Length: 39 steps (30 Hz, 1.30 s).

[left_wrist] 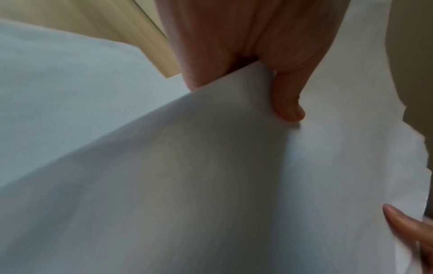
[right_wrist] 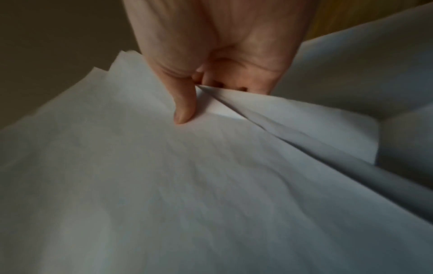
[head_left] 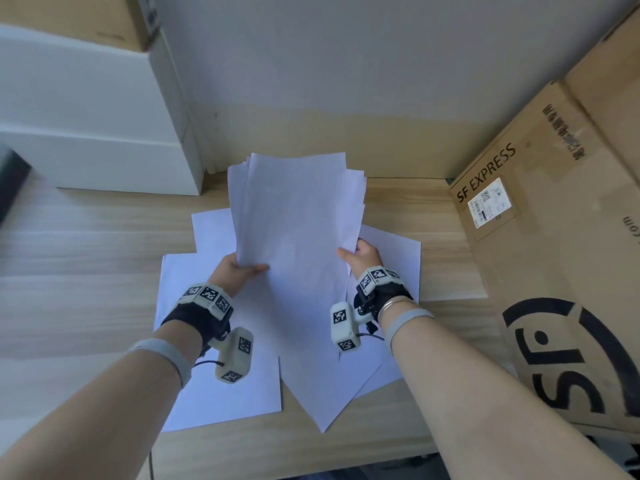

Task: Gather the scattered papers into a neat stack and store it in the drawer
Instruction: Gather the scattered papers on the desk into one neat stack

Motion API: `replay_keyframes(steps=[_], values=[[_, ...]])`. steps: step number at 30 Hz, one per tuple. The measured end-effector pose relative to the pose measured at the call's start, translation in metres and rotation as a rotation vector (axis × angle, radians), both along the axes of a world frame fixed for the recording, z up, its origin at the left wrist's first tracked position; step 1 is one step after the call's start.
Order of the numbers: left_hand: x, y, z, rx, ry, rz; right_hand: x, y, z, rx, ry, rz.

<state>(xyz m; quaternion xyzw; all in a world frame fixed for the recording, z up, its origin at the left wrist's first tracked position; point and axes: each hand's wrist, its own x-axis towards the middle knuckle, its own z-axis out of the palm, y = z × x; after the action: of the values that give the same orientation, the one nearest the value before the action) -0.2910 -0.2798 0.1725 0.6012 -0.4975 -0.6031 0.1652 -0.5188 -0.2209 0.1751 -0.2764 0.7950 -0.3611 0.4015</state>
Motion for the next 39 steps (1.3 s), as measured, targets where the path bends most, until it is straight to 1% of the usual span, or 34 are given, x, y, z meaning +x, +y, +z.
replay_keyframes(steps=[4, 6, 8, 11, 17, 20, 24, 26, 30, 32, 33, 34, 36, 39], values=[[-0.007, -0.015, 0.035, -0.102, 0.074, 0.064, -0.005, -0.014, 0.046, -0.211, -0.019, -0.011], [-0.008, -0.02, 0.05, -0.157, 0.107, 0.108, -0.004, -0.018, 0.065, -0.276, -0.029, -0.011], [-0.009, -0.024, 0.061, -0.203, 0.139, 0.148, -0.003, -0.02, 0.076, -0.301, -0.034, -0.005], [-0.006, -0.026, 0.073, -0.227, 0.203, 0.203, 0.004, -0.019, 0.088, -0.314, -0.089, -0.006], [0.0, -0.026, 0.098, -0.302, 0.307, 0.294, 0.022, -0.015, 0.101, -0.333, -0.174, 0.0], [0.002, -0.027, 0.11, -0.36, 0.357, 0.341, 0.029, -0.017, 0.104, -0.356, -0.173, 0.005], [0.005, -0.034, 0.126, -0.458, 0.412, 0.332, 0.036, -0.022, 0.106, -0.401, -0.176, -0.019], [0.001, -0.039, 0.134, -0.496, 0.432, 0.355, 0.039, -0.024, 0.107, -0.409, -0.176, -0.014], [-0.011, -0.05, 0.14, -0.608, 0.384, 0.472, 0.041, -0.027, 0.104, -0.447, -0.18, -0.03], [-0.015, -0.055, 0.139, -0.628, 0.391, 0.545, 0.043, -0.029, 0.102, -0.449, -0.183, -0.044], [-0.016, -0.056, 0.139, -0.633, 0.415, 0.565, 0.043, -0.029, 0.1, -0.42, -0.174, -0.049], [-0.016, -0.056, 0.14, -0.636, 0.451, 0.566, 0.044, -0.029, 0.098, -0.382, -0.161, -0.051], [-0.015, -0.052, 0.138, -0.637, 0.514, 0.494, 0.044, -0.027, 0.093, -0.3, -0.125, -0.041], [-0.005, -0.049, 0.118, -0.598, 0.442, 0.353, 0.041, -0.025, 0.09, -0.267, -0.11, -0.045]])
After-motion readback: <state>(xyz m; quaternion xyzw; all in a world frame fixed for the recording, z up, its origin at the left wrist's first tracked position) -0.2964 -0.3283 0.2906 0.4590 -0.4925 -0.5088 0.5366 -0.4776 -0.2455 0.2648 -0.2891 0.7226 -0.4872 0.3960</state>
